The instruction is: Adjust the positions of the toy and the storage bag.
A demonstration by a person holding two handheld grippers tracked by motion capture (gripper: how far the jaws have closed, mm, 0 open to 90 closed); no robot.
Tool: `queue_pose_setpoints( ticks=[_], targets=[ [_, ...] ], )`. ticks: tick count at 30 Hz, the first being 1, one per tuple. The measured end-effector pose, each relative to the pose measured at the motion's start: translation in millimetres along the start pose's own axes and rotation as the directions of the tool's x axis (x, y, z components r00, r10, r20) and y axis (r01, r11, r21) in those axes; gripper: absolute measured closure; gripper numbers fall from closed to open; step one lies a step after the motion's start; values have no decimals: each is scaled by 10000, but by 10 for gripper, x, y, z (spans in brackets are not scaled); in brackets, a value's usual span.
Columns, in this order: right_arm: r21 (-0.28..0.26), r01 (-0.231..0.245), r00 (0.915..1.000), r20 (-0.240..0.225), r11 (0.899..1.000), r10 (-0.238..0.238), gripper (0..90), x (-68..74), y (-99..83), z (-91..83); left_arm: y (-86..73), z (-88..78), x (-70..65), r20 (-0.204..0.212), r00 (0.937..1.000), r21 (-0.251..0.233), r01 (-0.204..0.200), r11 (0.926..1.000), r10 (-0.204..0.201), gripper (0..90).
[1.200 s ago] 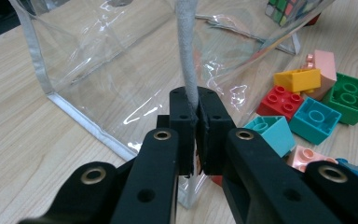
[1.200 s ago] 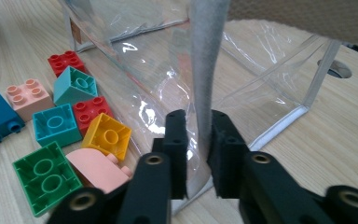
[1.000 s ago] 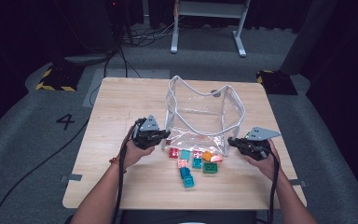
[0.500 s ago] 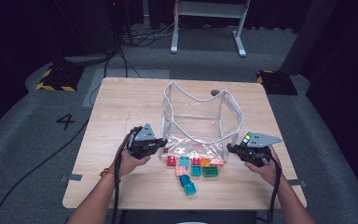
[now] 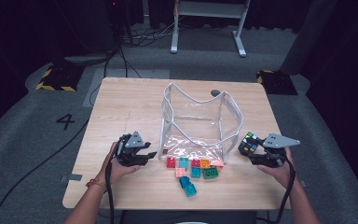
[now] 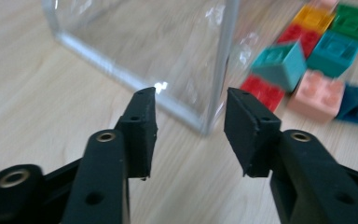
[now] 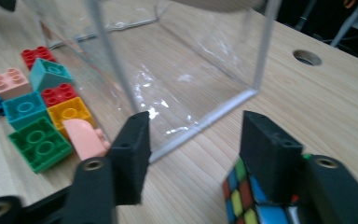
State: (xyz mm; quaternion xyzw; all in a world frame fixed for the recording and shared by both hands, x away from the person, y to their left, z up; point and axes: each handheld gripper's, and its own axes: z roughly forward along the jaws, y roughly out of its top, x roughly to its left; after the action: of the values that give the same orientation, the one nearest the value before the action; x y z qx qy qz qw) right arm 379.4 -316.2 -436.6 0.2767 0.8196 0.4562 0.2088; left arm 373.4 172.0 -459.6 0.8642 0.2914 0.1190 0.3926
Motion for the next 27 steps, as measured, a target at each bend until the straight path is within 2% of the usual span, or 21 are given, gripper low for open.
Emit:
queue_pose_setpoints(
  ticks=[1,2,3,4,5,6,8,9,10,12,14,16,17,19,21,22,23,25,27],
  targets=[
    [10,-28,10000,66,10000,28,367,-22,-14,-6,-67,-8,16,-134,9997,127,201,9997,-199,483],
    [10,-28,10000,66,10000,28,367,-22,-14,-6,-67,-8,16,-134,9997,127,201,9997,-199,439],
    [102,-102,9996,264,9999,100,324,-59,-36,-19,-121,-7,20,-281,9989,235,382,9990,-375,439],
    [57,-190,9981,585,9998,186,293,-107,-58,-25,-158,-9,19,-400,9982,353,468,9983,-454,373],
    [70,-198,9971,737,9998,192,270,-147,-70,-35,-194,-12,18,-539,9974,451,512,9977,-487,343],
    [49,-401,9946,956,9992,394,221,-221,-99,-38,-229,-12,17,-607,9962,462,658,9968,-629,254],
    [111,-566,9942,921,9983,554,214,-246,-111,-36,-280,-22,33,-689,9956,565,667,9962,-627,233],
    [213,-651,9939,905,9976,630,213,-284,-131,-31,-316,-21,37,-605,9953,563,794,9952,-760,212],
    [387,-813,9912,1076,9959,768,203,-359,-189,1,-358,-9,25,-512,9943,656,965,9932,-932,178],
    [556,-971,9890,1176,9937,901,200,-411,-238,41,-398,10,8,-687,9947,765,811,9938,-759,167],
    [608,-1090,9872,1233,9922,1010,191,-440,-265,62,-419,20,-2,-694,9947,743,812,9939,-761,165],
    [1009,-1254,9862,1207,9870,1130,181,-499,-333,148,-453,38,-24,-633,9956,769,735,9943,-687,162],
    [1009,-1254,9862,1207,9870,1130,181,-499,-333,148,-464,45,-29,-646,9961,787,647,9948,-597,162],
    [1228,-1597,9838,1019,9795,1476,180,-548,-417,254,-473,75,-36,-672,9965,971,562,9937,-498,162],
    [1393,-1693,9824,1034,9757,1557,181,-566,-461,316,-477,94,-30,-595,9970,1003,558,9934,-500,157],
    [1423,-1699,9822,1043,9751,1559,201,-573,-484,350,-479,100,-33,-540,9967,964,651,9932,-601,156],
    [1423,-1699,9822,1043,9751,1559,201,-573,-484,350,-481,100,-32,-557,9969,937,603,9938,-552,156],
    [1354,-1691,9831,941,9763,1572,256,-578,-516,382,-482,104,-27,-434,9974,943,621,9936,-583,155],
    [1421,-1628,9835,1031,9764,1489,303,-564,-529,406,-480,104,-22,-412,9977,969,569,9937,-531,148]
  ],
)
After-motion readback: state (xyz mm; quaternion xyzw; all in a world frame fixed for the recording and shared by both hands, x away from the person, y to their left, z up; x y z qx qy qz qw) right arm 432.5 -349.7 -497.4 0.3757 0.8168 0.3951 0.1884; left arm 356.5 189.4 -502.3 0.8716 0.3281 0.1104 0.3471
